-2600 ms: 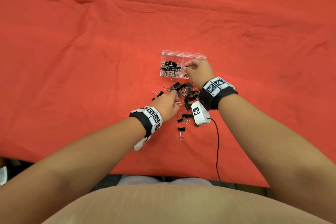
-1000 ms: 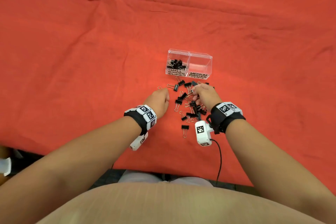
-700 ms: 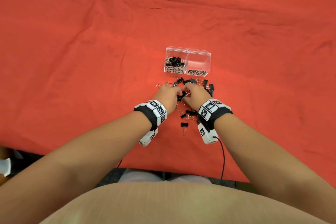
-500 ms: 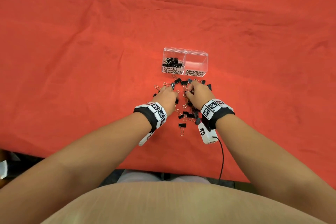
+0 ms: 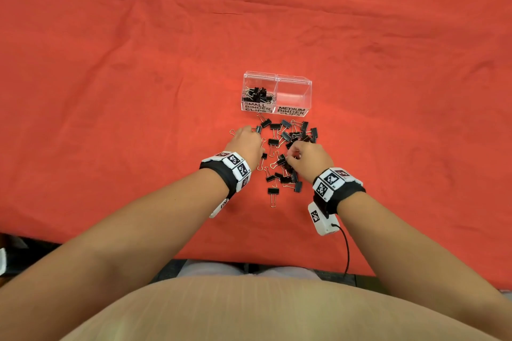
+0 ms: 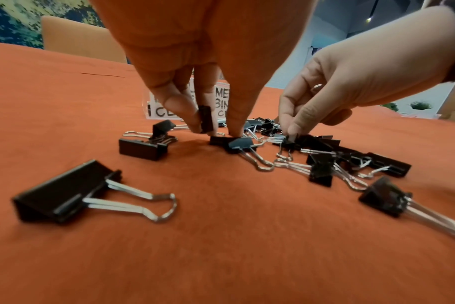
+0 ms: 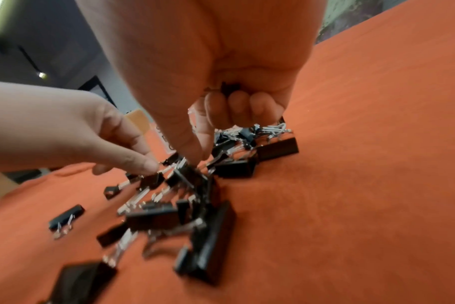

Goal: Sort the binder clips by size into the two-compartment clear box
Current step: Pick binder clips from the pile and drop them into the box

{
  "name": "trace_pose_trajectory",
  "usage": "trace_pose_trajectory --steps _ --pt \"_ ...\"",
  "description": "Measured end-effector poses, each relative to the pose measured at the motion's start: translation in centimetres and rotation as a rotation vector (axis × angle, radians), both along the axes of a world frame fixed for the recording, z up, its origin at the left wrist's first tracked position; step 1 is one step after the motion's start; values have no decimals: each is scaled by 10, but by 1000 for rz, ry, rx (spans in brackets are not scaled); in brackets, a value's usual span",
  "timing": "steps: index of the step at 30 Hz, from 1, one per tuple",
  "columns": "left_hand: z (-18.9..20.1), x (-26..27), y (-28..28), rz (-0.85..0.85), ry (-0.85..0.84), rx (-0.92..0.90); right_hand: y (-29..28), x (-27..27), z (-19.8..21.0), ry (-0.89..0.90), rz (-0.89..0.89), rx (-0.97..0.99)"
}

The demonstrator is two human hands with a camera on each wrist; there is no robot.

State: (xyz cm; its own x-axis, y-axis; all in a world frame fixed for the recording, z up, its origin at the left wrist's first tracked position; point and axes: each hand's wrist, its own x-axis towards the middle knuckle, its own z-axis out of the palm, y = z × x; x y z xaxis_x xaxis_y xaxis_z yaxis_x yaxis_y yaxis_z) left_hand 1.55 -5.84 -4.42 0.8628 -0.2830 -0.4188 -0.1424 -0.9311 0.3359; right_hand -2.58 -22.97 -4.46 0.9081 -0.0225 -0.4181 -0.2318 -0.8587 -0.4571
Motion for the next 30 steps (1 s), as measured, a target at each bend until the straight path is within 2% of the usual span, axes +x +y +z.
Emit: trace_pose_trajectory --steps 7,13,19,25,30 --pt "-3 3 1 80 -16 -9 -9 4 7 -21 -83 42" --pt "-2 0 4 123 -43 -73 15 -9 3 -10 120 -96" --pt "4 5 10 274 -18 -266 23 -11 -1 -15 172 -106" --pt "25 29 6 377 -96 -440 20 -8 -4 89 58 43" --pt "41 77 1 420 -132 -424 14 6 2 79 -96 175"
